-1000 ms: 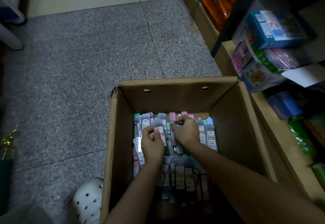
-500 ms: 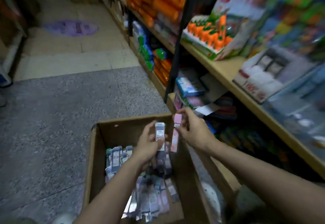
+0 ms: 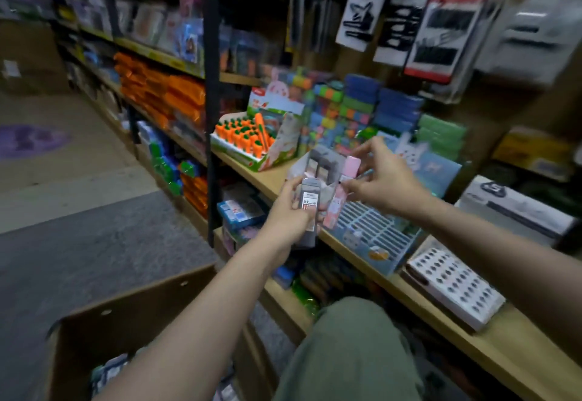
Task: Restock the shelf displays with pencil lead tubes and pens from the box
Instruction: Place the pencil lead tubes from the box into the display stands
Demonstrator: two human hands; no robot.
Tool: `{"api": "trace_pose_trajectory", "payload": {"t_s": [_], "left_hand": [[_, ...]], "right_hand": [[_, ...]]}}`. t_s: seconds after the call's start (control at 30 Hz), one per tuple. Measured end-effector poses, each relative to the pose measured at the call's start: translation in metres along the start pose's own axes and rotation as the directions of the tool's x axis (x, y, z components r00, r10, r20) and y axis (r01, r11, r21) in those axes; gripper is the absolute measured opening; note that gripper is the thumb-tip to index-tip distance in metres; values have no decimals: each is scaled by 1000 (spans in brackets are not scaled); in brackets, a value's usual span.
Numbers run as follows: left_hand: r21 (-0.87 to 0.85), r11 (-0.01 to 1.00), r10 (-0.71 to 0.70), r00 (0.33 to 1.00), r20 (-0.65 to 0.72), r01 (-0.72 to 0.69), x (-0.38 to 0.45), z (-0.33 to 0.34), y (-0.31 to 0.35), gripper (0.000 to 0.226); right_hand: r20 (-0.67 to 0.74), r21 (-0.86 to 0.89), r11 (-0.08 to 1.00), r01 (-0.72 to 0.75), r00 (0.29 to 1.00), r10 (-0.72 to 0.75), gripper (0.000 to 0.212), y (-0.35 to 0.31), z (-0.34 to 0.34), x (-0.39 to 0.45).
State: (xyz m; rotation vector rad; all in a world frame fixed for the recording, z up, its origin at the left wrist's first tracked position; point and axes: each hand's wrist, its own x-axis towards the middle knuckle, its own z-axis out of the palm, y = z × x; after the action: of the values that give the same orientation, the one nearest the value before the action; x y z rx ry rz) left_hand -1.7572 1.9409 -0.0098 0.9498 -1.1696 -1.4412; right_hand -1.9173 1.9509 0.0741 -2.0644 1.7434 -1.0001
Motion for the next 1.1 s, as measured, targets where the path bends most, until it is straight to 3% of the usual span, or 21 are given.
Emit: {"api": "trace_pose_trajectory", "payload": {"t_s": [0.1, 0.23, 0.57, 0.93, 1.1], "left_hand": [[17, 999, -31, 999, 37, 30, 10, 31, 5, 55], [44, 999, -33, 997, 75, 29, 15, 50, -6, 53], [56, 998, 9, 999, 36, -11, 30, 42, -32, 59], [11, 1000, 12, 999, 41, -12, 42, 41, -42, 61], [8, 1000, -24, 999, 45, 24, 43, 39, -46, 52]], "right_hand": [[-94, -68, 996, -62, 994, 55, 43, 24, -39, 5], [-208, -259, 963, -67, 978, 12, 36, 51, -62, 9], [-176, -572, 819, -49, 982, -64, 26, 79, -45, 25], [-167, -657, 752, -49, 982, -82, 21, 79, -37, 26], [-158, -712, 700, -55, 984, -83, 18, 82, -35, 29]]}}
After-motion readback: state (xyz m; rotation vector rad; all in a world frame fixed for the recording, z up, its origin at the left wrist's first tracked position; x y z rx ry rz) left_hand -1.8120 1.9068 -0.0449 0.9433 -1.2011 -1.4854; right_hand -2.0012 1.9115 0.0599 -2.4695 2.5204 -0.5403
